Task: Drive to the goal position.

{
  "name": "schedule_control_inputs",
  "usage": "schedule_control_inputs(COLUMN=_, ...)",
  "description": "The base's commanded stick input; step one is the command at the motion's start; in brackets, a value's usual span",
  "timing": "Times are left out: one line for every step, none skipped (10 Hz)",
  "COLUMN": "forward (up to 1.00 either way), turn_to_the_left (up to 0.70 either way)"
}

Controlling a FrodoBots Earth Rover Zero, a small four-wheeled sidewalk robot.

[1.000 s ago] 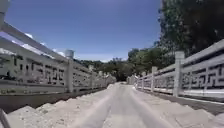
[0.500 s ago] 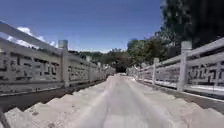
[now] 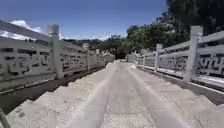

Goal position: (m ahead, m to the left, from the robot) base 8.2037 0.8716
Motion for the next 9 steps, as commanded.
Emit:
schedule_control_inputs(forward=0.45, turn_to_the_left=0.0)
schedule_control_inputs(forward=0.45, turn_to_the_left=0.0)
schedule_control_inputs(forward=0.45, turn_to_the_left=-0.09)
schedule_control_inputs(forward=0.45, turn_to_the_left=-0.26)
schedule_control_inputs(forward=0.45, turn_to_the_left=-0.21)
schedule_control_inputs(forward=0.45, turn_to_the_left=0.0)
schedule_control_inputs(forward=0.45, turn_to_the_left=0.0)
schedule_control_inputs(forward=0.45, turn_to_the_left=0.0)
schedule_control_inputs(forward=0.45, turn_to_the_left=0.0)
